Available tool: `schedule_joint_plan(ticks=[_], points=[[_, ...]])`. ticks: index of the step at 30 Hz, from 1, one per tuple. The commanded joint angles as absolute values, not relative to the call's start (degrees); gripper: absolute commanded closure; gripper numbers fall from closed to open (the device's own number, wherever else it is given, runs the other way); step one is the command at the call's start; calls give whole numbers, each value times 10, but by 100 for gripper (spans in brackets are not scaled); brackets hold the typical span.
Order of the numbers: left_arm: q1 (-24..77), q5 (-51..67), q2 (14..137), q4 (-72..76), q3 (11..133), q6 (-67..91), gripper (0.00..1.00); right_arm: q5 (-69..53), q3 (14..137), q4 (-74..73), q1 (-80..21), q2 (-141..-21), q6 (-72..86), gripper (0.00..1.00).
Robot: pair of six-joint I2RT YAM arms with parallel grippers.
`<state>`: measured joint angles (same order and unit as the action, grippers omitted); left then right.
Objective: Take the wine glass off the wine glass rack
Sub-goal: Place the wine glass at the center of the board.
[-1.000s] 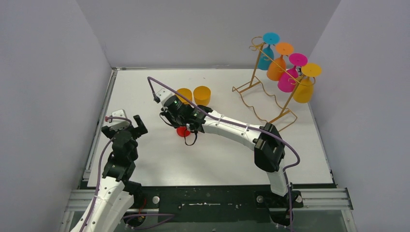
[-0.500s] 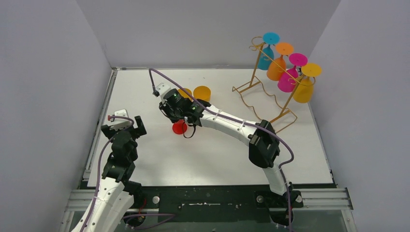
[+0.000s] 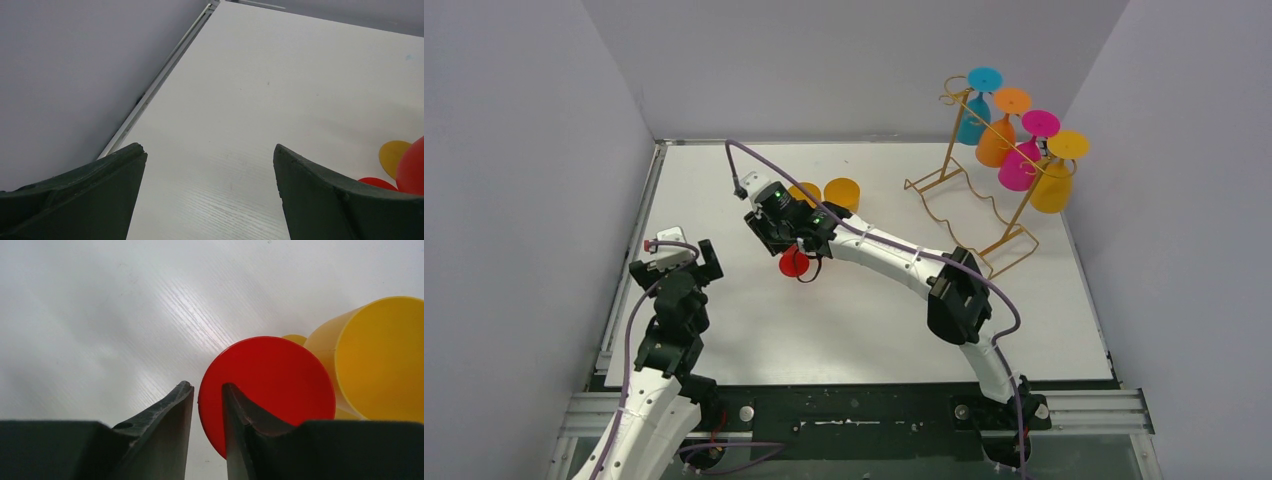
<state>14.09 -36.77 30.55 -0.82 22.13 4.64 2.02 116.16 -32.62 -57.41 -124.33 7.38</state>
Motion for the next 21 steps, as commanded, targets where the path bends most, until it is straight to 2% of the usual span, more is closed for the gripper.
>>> schedule_joint_plan(ticks=[1,3,10,15,21], points=[[141,-415,301,10,229,40,3,20,1190,-317,-572,-1229,77,64],[142,-414,301,10,229,40,3,16,1189,-311,-572,-1220,76,53],[145,-420,300,11,228,44,3,-8,1134,-252,-572,-1148,93,47],[146,-430,302,15,225,53,3,-3,966,-140,-573,-1028,105,44],[149,-425,304,13,226,55,3,79,756,-58,-576,-858,163,43]])
